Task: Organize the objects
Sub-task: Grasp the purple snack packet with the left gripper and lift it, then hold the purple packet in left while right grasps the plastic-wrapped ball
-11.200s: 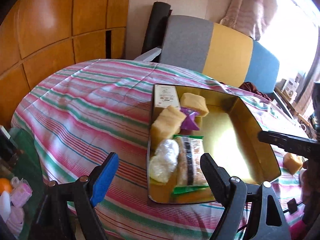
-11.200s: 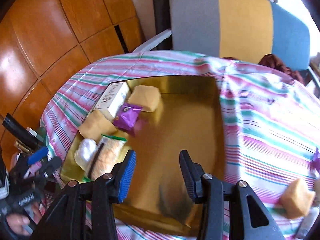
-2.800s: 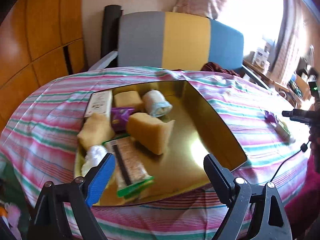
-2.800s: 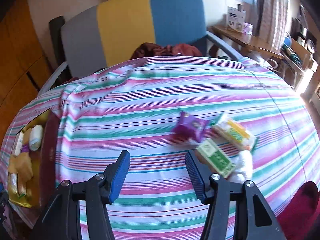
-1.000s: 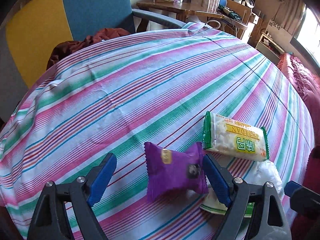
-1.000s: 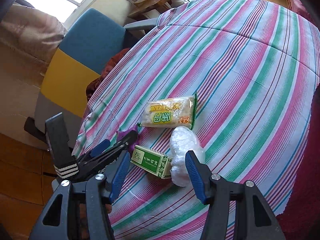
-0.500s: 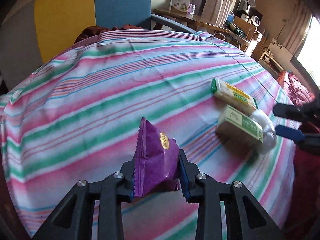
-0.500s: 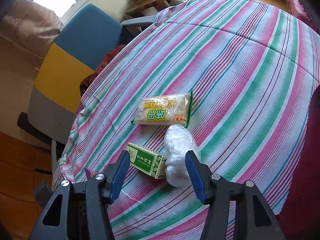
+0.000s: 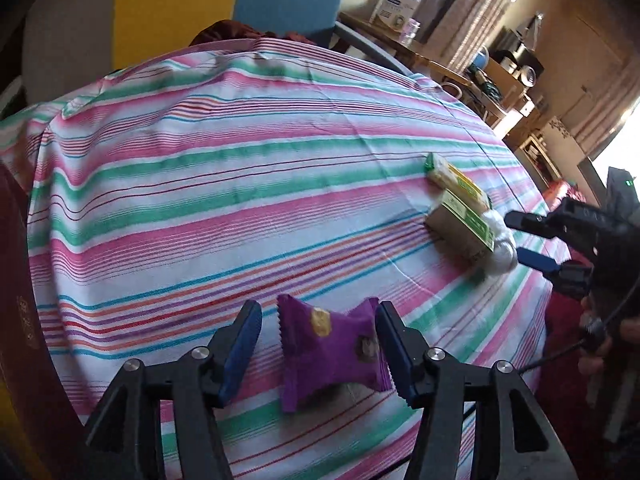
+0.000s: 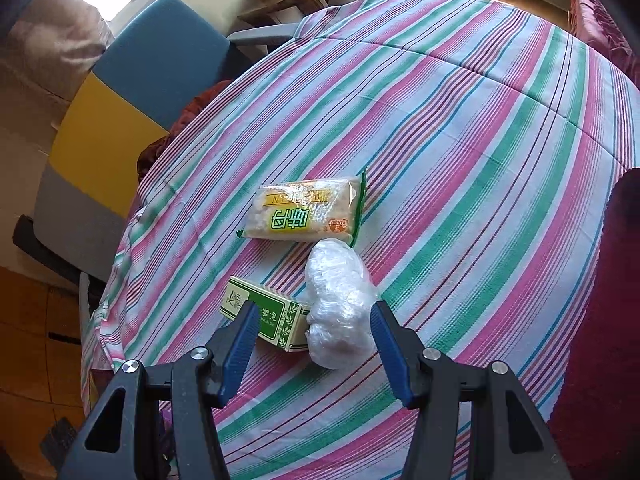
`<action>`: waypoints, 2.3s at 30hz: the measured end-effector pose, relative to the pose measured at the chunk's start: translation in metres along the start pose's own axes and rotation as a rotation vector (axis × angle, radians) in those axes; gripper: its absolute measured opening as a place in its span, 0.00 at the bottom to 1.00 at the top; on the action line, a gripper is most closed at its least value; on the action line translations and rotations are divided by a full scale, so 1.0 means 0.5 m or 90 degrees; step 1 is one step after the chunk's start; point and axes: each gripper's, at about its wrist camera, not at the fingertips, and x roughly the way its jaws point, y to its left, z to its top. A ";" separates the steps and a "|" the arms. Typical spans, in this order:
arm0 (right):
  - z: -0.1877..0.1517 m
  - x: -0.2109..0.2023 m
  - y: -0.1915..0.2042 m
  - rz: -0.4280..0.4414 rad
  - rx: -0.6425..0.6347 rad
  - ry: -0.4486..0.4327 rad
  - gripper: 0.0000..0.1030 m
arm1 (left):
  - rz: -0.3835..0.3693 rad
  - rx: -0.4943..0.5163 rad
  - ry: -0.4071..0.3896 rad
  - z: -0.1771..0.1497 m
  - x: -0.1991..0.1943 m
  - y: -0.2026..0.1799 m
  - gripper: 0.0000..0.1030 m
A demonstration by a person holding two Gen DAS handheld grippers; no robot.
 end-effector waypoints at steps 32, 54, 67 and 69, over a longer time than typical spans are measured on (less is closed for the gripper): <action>0.030 -0.047 -0.043 0.034 0.082 -0.074 0.57 | 0.029 0.309 0.045 -0.044 0.012 -0.056 0.36; 0.019 0.035 -0.009 -0.051 -0.001 0.019 0.57 | 0.034 0.217 -0.061 -0.153 -0.027 -0.066 0.35; 0.024 0.045 -0.023 -0.047 0.014 0.022 0.57 | 0.029 0.196 -0.068 -0.158 -0.033 -0.061 0.35; 0.023 0.051 -0.006 -0.083 -0.028 0.022 0.53 | 0.030 0.196 -0.070 -0.159 -0.034 -0.062 0.35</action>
